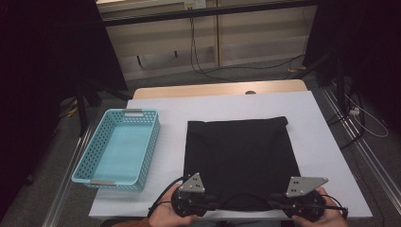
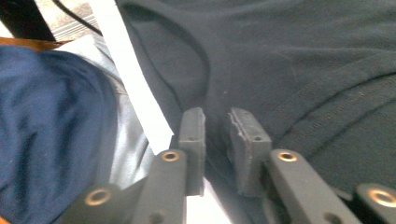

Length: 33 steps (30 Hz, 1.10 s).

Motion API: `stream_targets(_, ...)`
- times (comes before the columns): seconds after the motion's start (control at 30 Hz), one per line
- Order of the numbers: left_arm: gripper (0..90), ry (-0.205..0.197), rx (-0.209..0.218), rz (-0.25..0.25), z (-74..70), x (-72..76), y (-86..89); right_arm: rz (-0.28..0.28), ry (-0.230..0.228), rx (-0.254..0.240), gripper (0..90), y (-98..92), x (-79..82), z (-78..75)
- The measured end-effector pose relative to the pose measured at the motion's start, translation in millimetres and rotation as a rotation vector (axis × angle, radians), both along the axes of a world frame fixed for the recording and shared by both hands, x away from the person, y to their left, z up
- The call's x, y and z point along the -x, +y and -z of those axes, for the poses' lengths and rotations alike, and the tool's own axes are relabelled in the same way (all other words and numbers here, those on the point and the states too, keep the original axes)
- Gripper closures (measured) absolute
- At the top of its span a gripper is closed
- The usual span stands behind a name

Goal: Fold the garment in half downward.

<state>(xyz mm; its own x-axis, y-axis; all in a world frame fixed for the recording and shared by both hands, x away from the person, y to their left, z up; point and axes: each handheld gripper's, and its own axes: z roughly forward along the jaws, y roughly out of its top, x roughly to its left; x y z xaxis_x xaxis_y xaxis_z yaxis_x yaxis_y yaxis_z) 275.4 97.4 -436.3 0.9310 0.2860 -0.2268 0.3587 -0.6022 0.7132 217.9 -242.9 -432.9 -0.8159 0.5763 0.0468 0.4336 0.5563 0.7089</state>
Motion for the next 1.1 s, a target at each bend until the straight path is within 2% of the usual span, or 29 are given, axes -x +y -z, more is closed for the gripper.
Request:
stream_targets(0.1, 60.0, -0.008, 0.017, -0.021, -2.0, -2.9, 2.3, 0.010, -0.004, -0.016, 65.3, -0.7, -0.6, -0.6)
stream_targets(0.17, 48.9, -0.020, 0.018, -0.057, -3.1, -5.7, 4.0, 0.021, -0.004, -0.028, 59.6, -1.4, -1.6, -1.2)
stream_targets(0.27, 41.1, -0.034, 0.028, -0.094, -4.5, -12.7, 8.5, 0.037, 0.001, -0.043, 53.7, -0.9, -3.9, -1.3)
stream_targets(0.4, 31.2, -0.082, 0.039, -0.152, -2.5, -18.9, 11.8, 0.060, -0.005, -0.047, 44.4, 2.4, -8.1, -1.3)
stream_targets(0.57, 18.2, -0.138, 0.053, -0.202, -4.4, -26.0, 16.9, 0.102, -0.033, -0.060, 37.7, 6.7, -13.5, -2.7)
stream_targets(0.73, 9.8, -0.182, 0.058, -0.254, -4.8, -36.2, 21.2, 0.129, -0.044, -0.056, 34.2, 11.2, -15.7, -2.8)
stream_targets(0.83, 7.1, -0.166, 0.069, -0.278, -4.1, -41.1, 22.3, 0.134, -0.059, -0.059, 32.1, 15.8, -16.0, -3.5)
stream_targets(0.93, 6.0, -0.190, 0.074, -0.283, -4.6, -43.8, 22.9, 0.138, -0.066, -0.084, 32.0, 19.2, -16.5, -4.9)
stream_targets(1.07, 5.7, -0.205, 0.082, -0.284, -5.0, -46.3, 24.0, 0.134, -0.070, -0.100, 31.9, 25.7, -16.2, -5.3)
stream_targets(1.1, 5.4, -0.198, 0.089, -0.284, -4.9, -47.3, 24.0, 0.134, -0.073, -0.106, 32.0, 27.7, -16.2, -5.4)
